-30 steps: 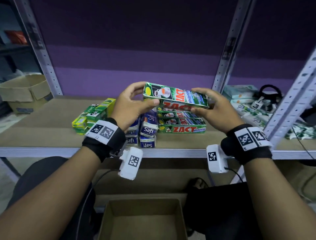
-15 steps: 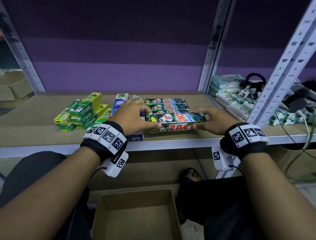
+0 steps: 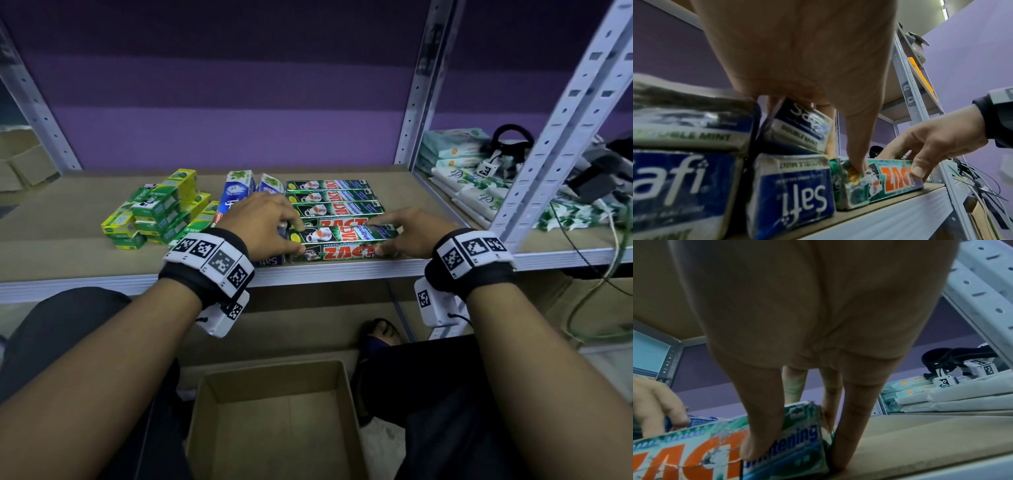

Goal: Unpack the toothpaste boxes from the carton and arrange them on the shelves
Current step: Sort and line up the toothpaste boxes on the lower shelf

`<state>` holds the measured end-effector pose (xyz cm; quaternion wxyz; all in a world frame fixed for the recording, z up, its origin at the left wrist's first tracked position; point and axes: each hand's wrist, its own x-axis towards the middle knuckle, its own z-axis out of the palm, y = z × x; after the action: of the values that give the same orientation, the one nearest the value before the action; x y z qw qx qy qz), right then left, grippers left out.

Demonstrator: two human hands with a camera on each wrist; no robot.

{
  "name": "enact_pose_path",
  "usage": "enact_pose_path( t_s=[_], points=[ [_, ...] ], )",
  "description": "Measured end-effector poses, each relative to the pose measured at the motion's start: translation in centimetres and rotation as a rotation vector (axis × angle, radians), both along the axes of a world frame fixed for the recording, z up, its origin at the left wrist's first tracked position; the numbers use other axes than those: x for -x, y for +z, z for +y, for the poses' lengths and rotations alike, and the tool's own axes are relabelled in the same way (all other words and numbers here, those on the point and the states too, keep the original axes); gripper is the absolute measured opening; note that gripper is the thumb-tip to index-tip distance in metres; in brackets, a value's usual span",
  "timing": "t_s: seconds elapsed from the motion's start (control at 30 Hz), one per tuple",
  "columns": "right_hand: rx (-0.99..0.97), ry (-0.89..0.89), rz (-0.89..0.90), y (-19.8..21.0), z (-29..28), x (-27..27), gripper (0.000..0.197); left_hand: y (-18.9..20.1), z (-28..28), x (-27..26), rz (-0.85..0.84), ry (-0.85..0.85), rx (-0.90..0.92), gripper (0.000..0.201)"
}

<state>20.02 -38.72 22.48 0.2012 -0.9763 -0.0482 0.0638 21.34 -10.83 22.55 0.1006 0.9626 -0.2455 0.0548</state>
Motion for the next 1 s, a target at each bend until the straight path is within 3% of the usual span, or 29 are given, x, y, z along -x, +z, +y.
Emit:
enact_pose_path(
  t_s=[0.2, 0.33, 0.43, 0.63, 0.73, 0.87, 1.0],
  points=[
    [-0.024, 0.011, -0.039, 1.3, 1.0, -0.5, 0.050, 0.1, 0.0, 0.0, 0.008, -0.009, -0.053, 0.041],
    [0.135, 0.091, -0.106, 2.7, 3.4, -3.2, 0.037, 0.4, -0.3, -0.2, 0.022, -0.010, -0.041, 0.037],
    [0.304, 0.121, -0.086, 3.7, 5.1, -6.4, 0.042, 0.7, -0.4, -0.6, 0.050, -0.015, -0.022, 0.033],
    [0.456, 0.078, 0.016, 3.2, 6.7, -13.0, 0.043, 0.5, -0.2, -1.4, 0.051, -0.018, 0.024, 0.030],
    [0.567, 0.072, 0.021, 2.7, 6.7, -15.4, 0.057, 0.4, -0.2, -1.7, 0.054, -0.016, 0.038, 0.030],
    [0.636, 0.093, 0.019, 2.0, 7.5, -17.8, 0.070, 0.4, -0.1, -1.9, 0.053, 0.003, 0.012, 0.031],
    [0.655, 0.151, 0.073, 1.1, 8.7, -19.4, 0.069, 0.5, -0.3, -1.7, 0.057, 0.014, -0.025, 0.032]
  ],
)
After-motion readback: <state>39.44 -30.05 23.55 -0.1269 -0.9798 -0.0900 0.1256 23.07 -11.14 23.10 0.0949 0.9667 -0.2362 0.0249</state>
